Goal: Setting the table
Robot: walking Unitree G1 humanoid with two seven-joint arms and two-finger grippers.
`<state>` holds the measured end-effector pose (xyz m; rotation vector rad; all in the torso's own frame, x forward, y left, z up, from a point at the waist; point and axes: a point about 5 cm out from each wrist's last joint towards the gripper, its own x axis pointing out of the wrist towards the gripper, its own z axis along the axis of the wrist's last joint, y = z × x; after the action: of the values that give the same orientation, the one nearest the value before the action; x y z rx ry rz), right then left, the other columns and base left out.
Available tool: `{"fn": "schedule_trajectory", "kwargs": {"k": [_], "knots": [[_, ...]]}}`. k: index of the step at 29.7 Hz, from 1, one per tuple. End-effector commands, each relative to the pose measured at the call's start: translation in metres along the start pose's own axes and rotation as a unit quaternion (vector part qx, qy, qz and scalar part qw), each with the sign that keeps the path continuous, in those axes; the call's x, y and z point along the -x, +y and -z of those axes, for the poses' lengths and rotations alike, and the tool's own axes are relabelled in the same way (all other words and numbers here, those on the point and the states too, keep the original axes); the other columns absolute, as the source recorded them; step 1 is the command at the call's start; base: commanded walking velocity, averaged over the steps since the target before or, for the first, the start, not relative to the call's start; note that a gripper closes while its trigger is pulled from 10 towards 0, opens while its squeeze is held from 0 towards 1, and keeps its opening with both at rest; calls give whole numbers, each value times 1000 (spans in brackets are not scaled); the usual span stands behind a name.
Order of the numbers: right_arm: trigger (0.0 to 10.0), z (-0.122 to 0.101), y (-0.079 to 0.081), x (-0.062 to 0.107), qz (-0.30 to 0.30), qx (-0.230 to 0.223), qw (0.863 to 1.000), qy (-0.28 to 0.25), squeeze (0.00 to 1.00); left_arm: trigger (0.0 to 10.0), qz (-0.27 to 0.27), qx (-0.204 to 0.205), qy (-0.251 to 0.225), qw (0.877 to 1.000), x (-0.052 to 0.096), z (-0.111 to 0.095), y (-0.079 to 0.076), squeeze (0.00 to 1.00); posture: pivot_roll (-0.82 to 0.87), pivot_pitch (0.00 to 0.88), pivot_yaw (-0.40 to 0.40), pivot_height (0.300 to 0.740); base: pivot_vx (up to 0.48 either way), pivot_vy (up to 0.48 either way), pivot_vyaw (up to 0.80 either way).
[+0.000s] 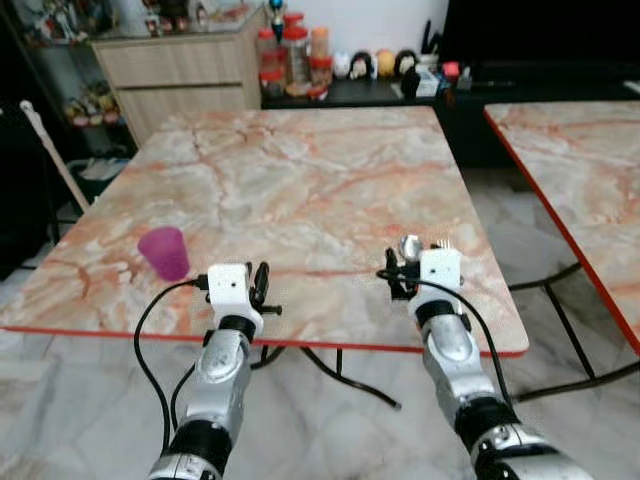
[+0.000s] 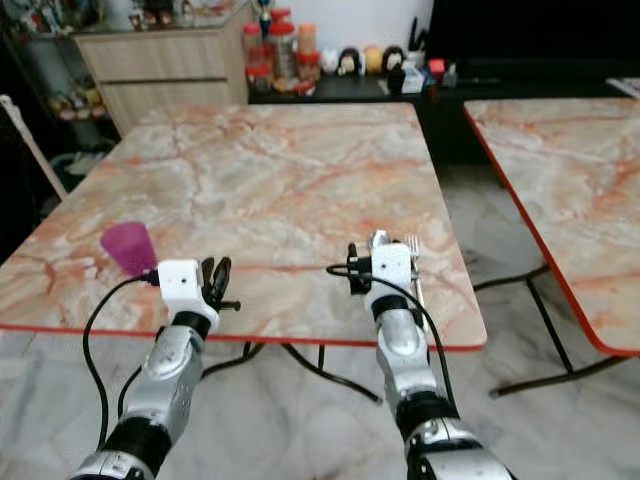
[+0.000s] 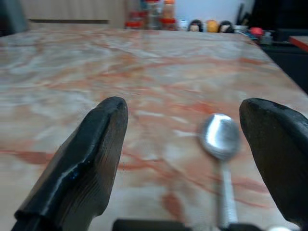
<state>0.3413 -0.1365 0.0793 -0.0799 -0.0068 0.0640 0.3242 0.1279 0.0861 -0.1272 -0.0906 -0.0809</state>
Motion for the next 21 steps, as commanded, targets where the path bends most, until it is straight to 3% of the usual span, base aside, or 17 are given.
{"fn": "schedule_trajectory", "kwargs": {"k": [1, 21], "knots": [[10000, -6, 2, -5, -6, 0, 1000, -7, 0, 10000, -5, -3, 0, 1000, -2, -1, 2, 0, 23, 0, 27, 728, 0, 0, 0], [10000, -6, 8, -5, -19, -6, 1000, -9, 0, 10000, -11, -4, -1, 1000, -1, -1, 6, 0, 33, 0, 25, 728, 234, 0, -48]]}}
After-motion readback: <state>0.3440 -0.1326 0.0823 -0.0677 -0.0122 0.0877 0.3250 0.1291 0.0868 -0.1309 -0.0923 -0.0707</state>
